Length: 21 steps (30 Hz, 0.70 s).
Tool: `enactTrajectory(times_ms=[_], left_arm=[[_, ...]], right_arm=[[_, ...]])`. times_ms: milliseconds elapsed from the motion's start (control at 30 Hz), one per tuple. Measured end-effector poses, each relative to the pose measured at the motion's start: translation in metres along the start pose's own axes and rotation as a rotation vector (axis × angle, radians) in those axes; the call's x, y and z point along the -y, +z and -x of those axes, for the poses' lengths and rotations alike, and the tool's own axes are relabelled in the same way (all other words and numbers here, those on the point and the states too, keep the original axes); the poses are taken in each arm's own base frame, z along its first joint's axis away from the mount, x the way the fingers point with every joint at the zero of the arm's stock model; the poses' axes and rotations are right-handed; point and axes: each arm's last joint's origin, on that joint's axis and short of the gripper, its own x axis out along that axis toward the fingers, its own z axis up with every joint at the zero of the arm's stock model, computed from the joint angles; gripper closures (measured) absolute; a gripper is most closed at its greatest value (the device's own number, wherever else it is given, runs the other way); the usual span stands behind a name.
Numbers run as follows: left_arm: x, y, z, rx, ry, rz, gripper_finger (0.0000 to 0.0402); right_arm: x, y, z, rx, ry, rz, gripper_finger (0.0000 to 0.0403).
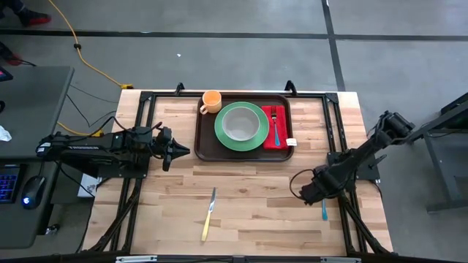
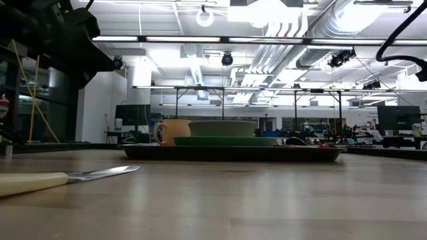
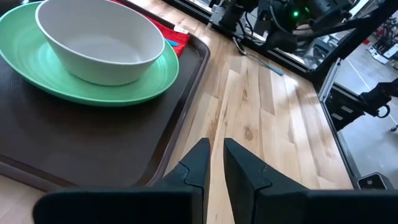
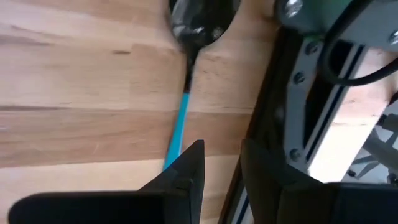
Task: Set up tray
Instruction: Put the blue spoon on top of the red napkin to the left of the blue fork
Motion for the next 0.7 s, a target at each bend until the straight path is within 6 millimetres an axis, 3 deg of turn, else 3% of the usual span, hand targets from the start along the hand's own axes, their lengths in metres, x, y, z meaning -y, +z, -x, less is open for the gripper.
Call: enactTrajectory(times_ms=[700], left_arm=[[0.0,0.0,0.0,0.002,0.001,0.024,0.0325]], right_arm=[[0.044,0.017,0.029,0.097,0.131,0.073,0.032]])
